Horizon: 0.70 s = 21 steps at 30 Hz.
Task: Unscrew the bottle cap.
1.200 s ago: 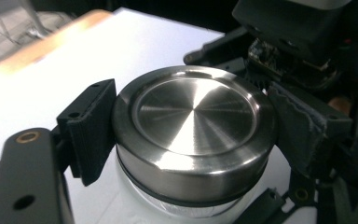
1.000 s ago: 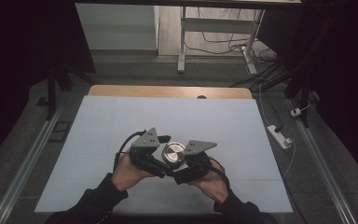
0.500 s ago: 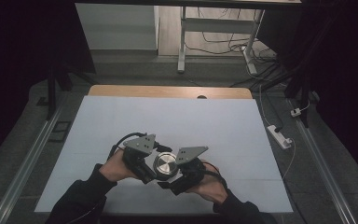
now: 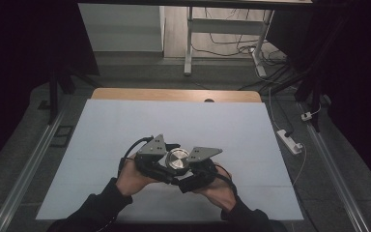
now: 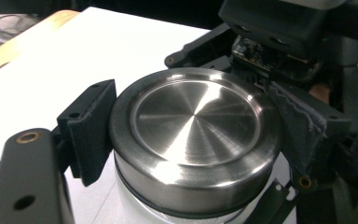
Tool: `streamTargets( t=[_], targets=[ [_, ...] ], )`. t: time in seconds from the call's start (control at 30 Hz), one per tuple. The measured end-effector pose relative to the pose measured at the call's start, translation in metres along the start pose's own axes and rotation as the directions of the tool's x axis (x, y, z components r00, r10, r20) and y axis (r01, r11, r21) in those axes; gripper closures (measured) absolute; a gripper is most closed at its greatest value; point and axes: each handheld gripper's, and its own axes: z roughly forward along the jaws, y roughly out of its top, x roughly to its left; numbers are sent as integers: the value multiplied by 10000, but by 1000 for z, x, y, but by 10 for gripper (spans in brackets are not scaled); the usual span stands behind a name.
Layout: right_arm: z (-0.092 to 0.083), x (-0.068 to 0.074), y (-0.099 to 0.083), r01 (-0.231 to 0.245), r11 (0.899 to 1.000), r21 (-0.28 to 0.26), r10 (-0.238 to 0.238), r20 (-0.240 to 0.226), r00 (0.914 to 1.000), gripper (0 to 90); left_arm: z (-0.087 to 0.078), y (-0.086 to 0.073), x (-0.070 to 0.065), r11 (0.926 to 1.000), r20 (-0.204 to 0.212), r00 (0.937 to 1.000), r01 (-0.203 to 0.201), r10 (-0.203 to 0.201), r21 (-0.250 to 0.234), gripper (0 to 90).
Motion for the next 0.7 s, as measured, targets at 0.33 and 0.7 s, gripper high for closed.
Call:
streamTargets(
  t=[0.33, 0.7],
  targets=[
    [1, 0, -1, -105, 9999, -38, 106, 159, 9998, 150, -9, 5, -4, 9996, -298, 9996, 16, -24, -296, 207],
    [-3, -8, -2, -193, 9998, -109, 196, 306, 9993, 150, -19, 0, 2, 9989, 6, 9999, 134, -134, -440, 207]
  ],
)
